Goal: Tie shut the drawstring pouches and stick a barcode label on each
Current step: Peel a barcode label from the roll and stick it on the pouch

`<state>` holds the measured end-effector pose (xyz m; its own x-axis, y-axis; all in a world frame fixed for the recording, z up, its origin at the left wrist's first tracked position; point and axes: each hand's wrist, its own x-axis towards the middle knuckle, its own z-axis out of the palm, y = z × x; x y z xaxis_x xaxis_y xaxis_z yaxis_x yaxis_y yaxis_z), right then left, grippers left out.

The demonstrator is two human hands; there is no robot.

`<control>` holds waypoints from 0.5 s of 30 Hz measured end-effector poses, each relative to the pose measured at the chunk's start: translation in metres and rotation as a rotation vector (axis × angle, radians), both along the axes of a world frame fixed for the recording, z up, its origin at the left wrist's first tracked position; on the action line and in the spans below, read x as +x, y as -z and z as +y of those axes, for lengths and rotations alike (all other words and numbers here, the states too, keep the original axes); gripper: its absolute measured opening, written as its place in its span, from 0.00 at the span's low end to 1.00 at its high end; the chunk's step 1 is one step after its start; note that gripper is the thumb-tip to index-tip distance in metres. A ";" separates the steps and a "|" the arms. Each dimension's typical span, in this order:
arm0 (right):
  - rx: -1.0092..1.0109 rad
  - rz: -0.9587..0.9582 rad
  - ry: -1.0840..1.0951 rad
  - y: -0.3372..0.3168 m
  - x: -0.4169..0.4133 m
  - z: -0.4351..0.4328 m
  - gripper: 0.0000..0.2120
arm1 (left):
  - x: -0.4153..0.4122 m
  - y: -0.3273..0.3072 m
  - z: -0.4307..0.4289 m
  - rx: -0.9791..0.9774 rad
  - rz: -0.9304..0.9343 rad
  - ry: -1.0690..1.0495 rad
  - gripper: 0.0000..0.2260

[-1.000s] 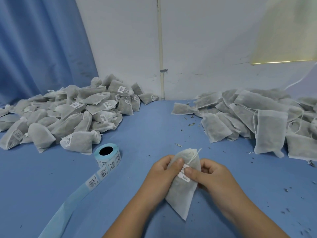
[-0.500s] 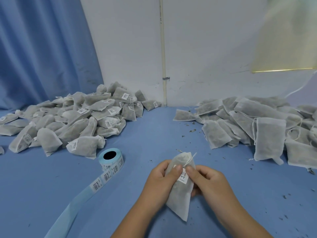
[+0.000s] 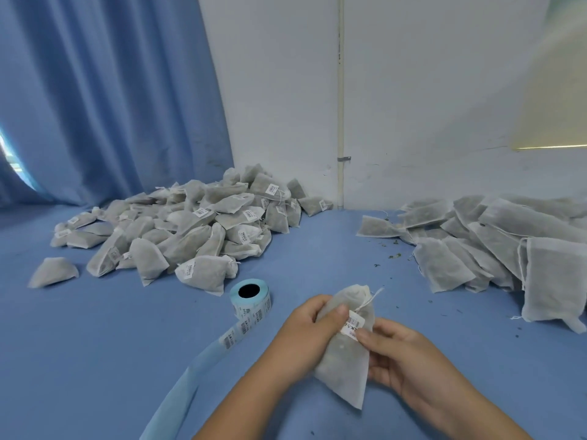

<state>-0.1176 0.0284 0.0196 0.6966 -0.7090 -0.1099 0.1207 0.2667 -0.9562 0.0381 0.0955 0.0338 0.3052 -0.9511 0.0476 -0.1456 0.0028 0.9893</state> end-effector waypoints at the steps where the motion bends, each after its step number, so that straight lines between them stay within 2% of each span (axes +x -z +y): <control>1: -0.010 0.005 -0.010 -0.003 0.006 0.001 0.14 | 0.006 -0.004 0.003 0.012 0.020 0.006 0.07; 4: -0.030 0.023 -0.033 -0.013 0.029 0.003 0.14 | 0.025 -0.016 0.010 0.013 0.093 -0.051 0.11; 7: -0.094 0.066 -0.106 -0.027 0.054 0.007 0.15 | 0.044 -0.026 0.008 -0.038 0.143 -0.190 0.09; 12: -0.231 0.106 -0.134 -0.042 0.099 0.010 0.08 | 0.078 -0.037 0.000 -0.110 0.275 -0.300 0.09; 15: -0.197 0.093 -0.093 -0.047 0.131 0.006 0.08 | 0.103 -0.044 -0.006 -0.094 0.239 -0.328 0.10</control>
